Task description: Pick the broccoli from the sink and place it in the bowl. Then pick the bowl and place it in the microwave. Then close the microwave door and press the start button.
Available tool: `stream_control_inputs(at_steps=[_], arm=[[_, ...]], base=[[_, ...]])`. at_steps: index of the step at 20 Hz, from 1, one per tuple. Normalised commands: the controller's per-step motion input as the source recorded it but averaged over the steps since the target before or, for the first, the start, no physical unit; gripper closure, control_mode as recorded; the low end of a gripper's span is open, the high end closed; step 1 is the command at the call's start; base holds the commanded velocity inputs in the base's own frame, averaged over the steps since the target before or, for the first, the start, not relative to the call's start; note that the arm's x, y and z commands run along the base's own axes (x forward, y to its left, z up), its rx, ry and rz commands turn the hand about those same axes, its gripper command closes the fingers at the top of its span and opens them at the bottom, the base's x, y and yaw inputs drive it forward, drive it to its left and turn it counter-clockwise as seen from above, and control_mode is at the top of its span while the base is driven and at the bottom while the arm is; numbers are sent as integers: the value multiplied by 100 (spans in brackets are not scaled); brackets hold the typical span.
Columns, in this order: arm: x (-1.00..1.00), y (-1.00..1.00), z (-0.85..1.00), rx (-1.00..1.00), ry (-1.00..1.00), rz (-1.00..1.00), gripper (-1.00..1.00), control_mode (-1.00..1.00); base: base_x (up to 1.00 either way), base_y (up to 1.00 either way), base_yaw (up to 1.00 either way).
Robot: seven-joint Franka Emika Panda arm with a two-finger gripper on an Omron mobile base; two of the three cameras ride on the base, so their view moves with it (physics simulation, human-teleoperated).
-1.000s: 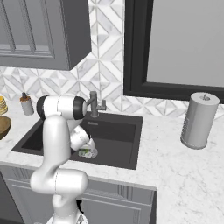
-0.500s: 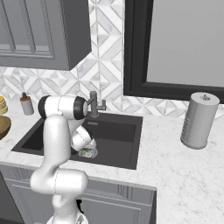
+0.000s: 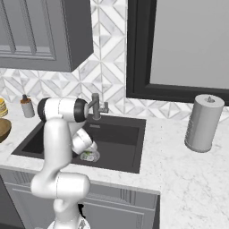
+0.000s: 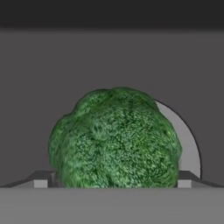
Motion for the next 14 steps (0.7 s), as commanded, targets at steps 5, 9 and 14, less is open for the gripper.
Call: stream_control_inputs(at_steps=[5,9,14], arm=[[-65,43,64,0,-15,0,100,-100],[-83,41,87,0,-13,0,100,-100],[-71,19,100,0,-5,0,100,-100]], base=[[0,0,0],[0,0,0],[0,0,0]])
